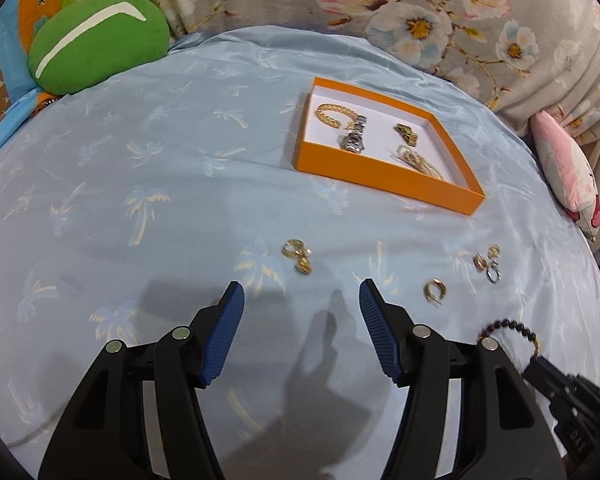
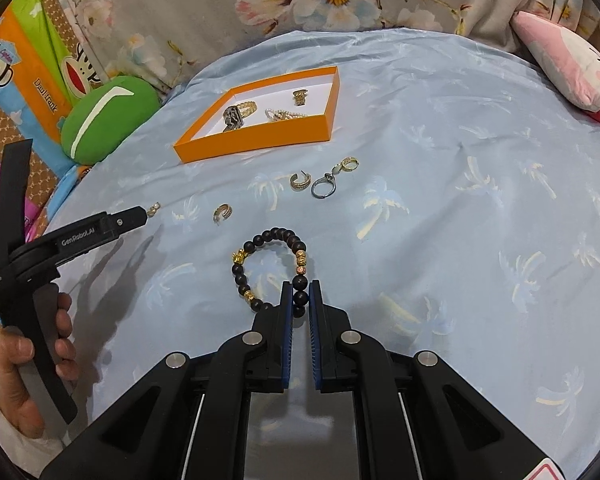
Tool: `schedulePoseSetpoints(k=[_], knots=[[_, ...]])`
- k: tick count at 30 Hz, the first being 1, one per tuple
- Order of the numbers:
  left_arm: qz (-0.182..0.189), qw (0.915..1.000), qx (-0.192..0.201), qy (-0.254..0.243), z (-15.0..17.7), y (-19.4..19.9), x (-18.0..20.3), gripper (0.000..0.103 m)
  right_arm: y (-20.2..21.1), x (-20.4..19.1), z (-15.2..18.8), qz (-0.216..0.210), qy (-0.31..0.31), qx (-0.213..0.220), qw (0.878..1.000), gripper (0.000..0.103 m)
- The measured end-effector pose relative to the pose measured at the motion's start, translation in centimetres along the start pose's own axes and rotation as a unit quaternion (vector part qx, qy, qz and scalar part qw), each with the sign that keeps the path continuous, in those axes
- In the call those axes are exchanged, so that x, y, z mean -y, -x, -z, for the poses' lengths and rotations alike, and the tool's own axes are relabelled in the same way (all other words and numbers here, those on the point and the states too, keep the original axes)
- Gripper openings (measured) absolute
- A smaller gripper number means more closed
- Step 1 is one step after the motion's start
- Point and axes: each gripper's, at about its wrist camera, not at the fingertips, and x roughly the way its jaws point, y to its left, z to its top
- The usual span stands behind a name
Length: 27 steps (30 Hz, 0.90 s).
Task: Organize jewelry
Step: 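Close the right tool on the black bead bracelet, then close the left tool on the gold charm earring while the right tool lifts the bead bracelet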
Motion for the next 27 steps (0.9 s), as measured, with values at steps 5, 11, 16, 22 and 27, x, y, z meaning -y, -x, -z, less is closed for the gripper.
schedulePoseSetpoints(k=[5,11,16,22,27], knots=[[-0.004,0.9999,0.002,0.012,-0.9,-1.1,-0.8,0.057,-0.5,0.1,0.5,-0.005,-0.003,-0.003,1.000,0.007],[-0.003,1.0000,-0.002,-0.002,-1.4,-2.1,-0.1,0.053,-0.8,0.4,0.7,-0.012,-0.008,-0.001,1.000,0.007],[-0.002,0.9999,-0.004,-0.016,-1.4,-2.7,0.7,0.037,-1.0,0.4,0.7,-0.016,-0.008,0.001,1.000,0.007],[0.020,0.9995,-0.011,-0.020,-1.2,-2.9,1.2,0.007,-1.0,0.4,0.7,-0.016,-0.009,0.002,1.000,0.007],[0.040,0.9991,-0.011,-0.011,-0.9,-2.5,1.2,0.003,-1.0,0.4,0.6,-0.018,-0.010,0.002,1.000,0.007]])
